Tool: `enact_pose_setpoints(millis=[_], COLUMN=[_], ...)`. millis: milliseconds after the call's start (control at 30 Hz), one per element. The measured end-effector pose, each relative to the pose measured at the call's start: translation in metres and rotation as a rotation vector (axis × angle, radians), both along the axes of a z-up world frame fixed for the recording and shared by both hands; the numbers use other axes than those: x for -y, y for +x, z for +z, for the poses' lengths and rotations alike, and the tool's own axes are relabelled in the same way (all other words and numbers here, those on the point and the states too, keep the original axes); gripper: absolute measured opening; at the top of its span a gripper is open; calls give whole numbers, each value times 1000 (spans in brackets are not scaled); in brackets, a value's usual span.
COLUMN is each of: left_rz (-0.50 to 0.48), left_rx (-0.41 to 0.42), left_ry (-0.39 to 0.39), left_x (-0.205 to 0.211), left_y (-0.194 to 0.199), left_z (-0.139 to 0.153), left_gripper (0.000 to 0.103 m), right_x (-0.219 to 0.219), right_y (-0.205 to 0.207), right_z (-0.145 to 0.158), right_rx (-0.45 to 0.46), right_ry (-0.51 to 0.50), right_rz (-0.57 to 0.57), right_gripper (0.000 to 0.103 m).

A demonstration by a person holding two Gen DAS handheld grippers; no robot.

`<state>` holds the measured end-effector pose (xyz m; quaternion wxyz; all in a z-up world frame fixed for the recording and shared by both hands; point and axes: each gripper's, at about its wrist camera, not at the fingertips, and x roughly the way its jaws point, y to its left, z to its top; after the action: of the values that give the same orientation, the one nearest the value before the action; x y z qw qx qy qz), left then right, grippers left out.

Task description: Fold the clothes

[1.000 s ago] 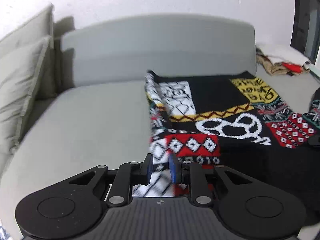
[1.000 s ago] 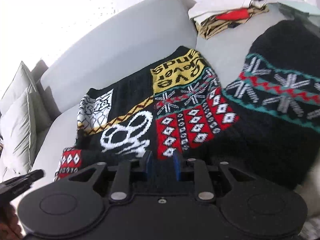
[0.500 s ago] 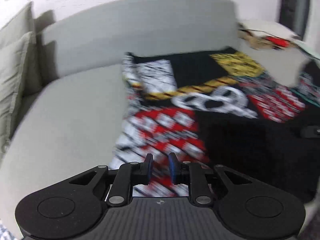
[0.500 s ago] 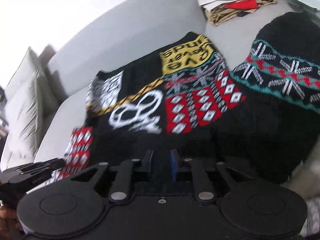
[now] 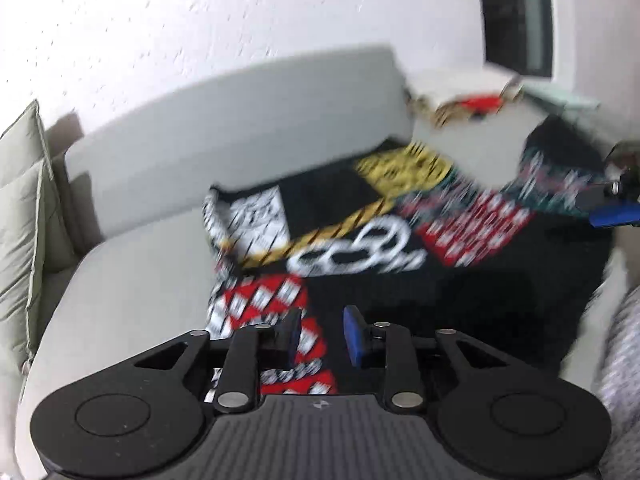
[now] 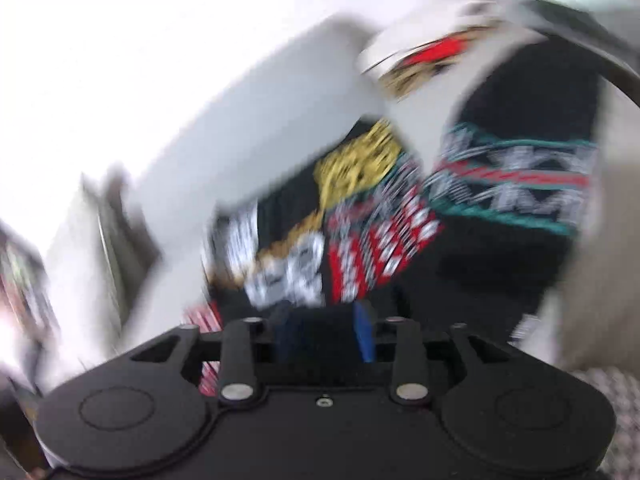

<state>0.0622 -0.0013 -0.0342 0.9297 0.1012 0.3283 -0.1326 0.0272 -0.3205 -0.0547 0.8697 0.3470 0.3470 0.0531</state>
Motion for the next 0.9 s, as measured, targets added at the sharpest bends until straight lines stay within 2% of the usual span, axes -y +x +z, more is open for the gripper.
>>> enact_pose_setpoints(millis=[67, 100, 167, 233, 300, 400, 500, 600, 667, 800, 900], left_rz=[-11, -12, 18, 58, 95, 86, 77, 70, 77, 89, 98], left_rx=[17, 25, 24, -9, -50, -67, -84, -98, -93, -82, -87], left_ry=[-68, -98, -108, -91, -72, -71, -70, -67, -52, -17, 4], left_x=[2, 3, 7, 15, 24, 31, 39, 46, 47, 49, 51], left_y=[-6, -8, -4, 2, 8, 8, 8, 8, 9, 11, 14], left_z=[22, 32, 44, 49, 49, 44, 39, 35, 36, 36, 32], left_gripper=[35, 37, 43, 44, 44, 45, 46, 46, 46, 48, 48], right_x=[36, 54, 89, 122, 150, 183, 209, 227, 239, 259, 268], right_y=[-15, -21, -28, -29, -28, -21, 0, 26, 39, 60, 80], right_z=[13, 19, 24, 20, 5, -21, -50, -76, -91, -110, -116], right_rx=[44, 68, 103, 117, 82, 49, 14, -18, -4, 40, 49], right_ry=[82, 115, 173, 217, 264, 300, 319, 346, 400, 495, 498], right_rz=[-107, -159, -247, -328, -428, -515, -534, -564, -583, -644, -665], right_gripper=[54, 58, 68, 68, 66, 54, 53, 44, 35, 34, 34])
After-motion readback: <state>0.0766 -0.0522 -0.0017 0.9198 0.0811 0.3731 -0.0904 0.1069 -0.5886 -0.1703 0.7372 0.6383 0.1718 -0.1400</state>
